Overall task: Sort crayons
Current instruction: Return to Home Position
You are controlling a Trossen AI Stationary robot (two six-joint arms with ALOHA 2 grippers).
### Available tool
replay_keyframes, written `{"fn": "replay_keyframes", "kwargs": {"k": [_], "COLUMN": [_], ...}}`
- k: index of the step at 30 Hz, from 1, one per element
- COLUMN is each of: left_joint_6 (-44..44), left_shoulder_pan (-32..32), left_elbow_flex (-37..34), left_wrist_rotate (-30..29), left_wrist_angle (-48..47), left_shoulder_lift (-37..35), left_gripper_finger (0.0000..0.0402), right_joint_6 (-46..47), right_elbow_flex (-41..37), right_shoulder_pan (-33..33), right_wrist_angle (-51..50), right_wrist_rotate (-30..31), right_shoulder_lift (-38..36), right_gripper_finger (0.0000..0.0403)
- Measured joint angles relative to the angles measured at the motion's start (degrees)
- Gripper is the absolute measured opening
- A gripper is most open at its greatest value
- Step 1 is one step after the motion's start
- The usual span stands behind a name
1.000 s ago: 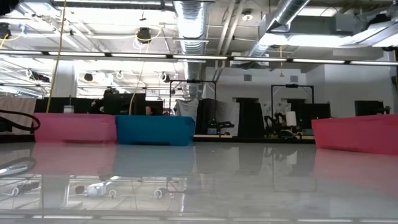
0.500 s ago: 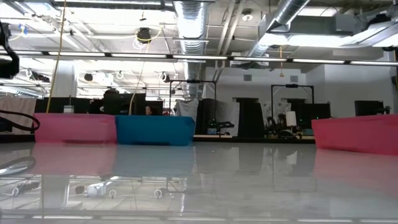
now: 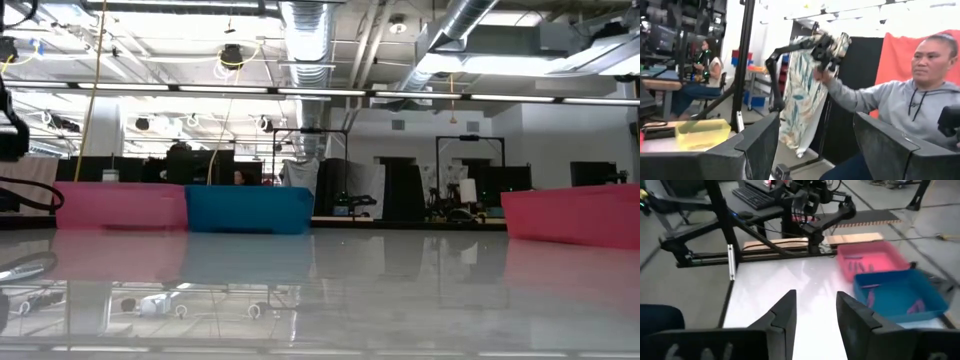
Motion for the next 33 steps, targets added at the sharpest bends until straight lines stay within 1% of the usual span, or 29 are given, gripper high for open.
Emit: {"fn": "replay_keyframes", "kwargs": {"k": [3, 5, 6, 9, 11, 12, 15, 17, 19, 22, 24, 27, 30, 31, 33], "left_joint_6": [-0.2, -0.7, -0.8, -1.1, -1.1, -1.1, -1.8, -2.2, -2.0, -1.0, -1.6, -3.4, -3.7, -2.9, 0.5], "left_shoulder_pan": [0.0, 0.0, 0.0, 0.0, 0.0, 0.0, 0.0, 0.0, 0.0, 0.0, 0.0, 0.0, 0.0, 0.0, 0.0], "left_elbow_flex": [-3.7, -5.1, -5.2, -5.3, -5.2, -5.2, -5.2, -5.2, -5.2, -5.2, -5.2, -3.9, 1.3, 3.4, 6.6], "left_wrist_rotate": [0.3, 0.2, 0.4, 2.9, 3.6, 4.1, 5.1, 4.0, 3.1, 1.3, 0.8, 2.1, 3.9, 3.9, 3.5], "left_wrist_angle": [3.3, 5.4, 5.6, 5.5, 5.8, 5.8, 5.5, 4.6, 4.1, 2.1, 1.0, -0.1, -3.8, -5.0, -6.5], "left_shoulder_lift": [-3.2, -4.2, -3.9, -3.8, -4.0, -4.0, -4.0, -4.0, -4.0, -4.0, -4.0, -4.0, -4.0, -4.0, -4.1], "left_gripper_finger": [0.0245, 0.0245, 0.0245, 0.0245, 0.0245, 0.0245, 0.0245, 0.0245, 0.0245, 0.0245, 0.0245, 0.0245, 0.0245, 0.0245, 0.0245], "right_joint_6": [-0.6, -3.4, -5.5, -12.9, -15.6, -15.7, -13.5, -11.9, -11.5, -12.0, -13.0, -15.5, -16.3, -16.4, -17.9], "right_elbow_flex": [-15.9, -27.1, -32.5, -47.4, -55.3, -58.8, -66.8, -70.8, -74.1, -78.2, -80.4, -82.6, -82.7, -82.7, -81.3], "right_shoulder_pan": [-0.5, -1.7, -2.4, -5.3, -8.0, -9.4, -12.5, -14.0, -15.2, -16.0, -16.2, -16.2, -15.8, -15.6, -15.1], "right_wrist_angle": [14.2, 28.2, 36.0, 59.2, 70.5, 74.3, 79.3, 79.9, 82.0, 82.4, 82.4, 81.8, 77.3, 76.5, 76.4], "right_wrist_rotate": [-2.4, -6.5, -9.9, -22.5, -29.2, -31.1, -32.1, -32.1, -32.1, -31.8, -29.6, -26.1, -24.9, -24.8, -23.6], "right_shoulder_lift": [-7.0, -12.2, -14.8, -22.1, -26.1, -27.9, -33.7, -37.2, -40.2, -46.1, -50.6, -58.5, -67.3, -69.0, -69.0], "right_gripper_finger": [0.0134, 0.0134, 0.0134, 0.0134, 0.0134, 0.0134, 0.0134, 0.0134, 0.0134, 0.0134, 0.0134, 0.0134, 0.0134, 0.0134, 0.0134]}}
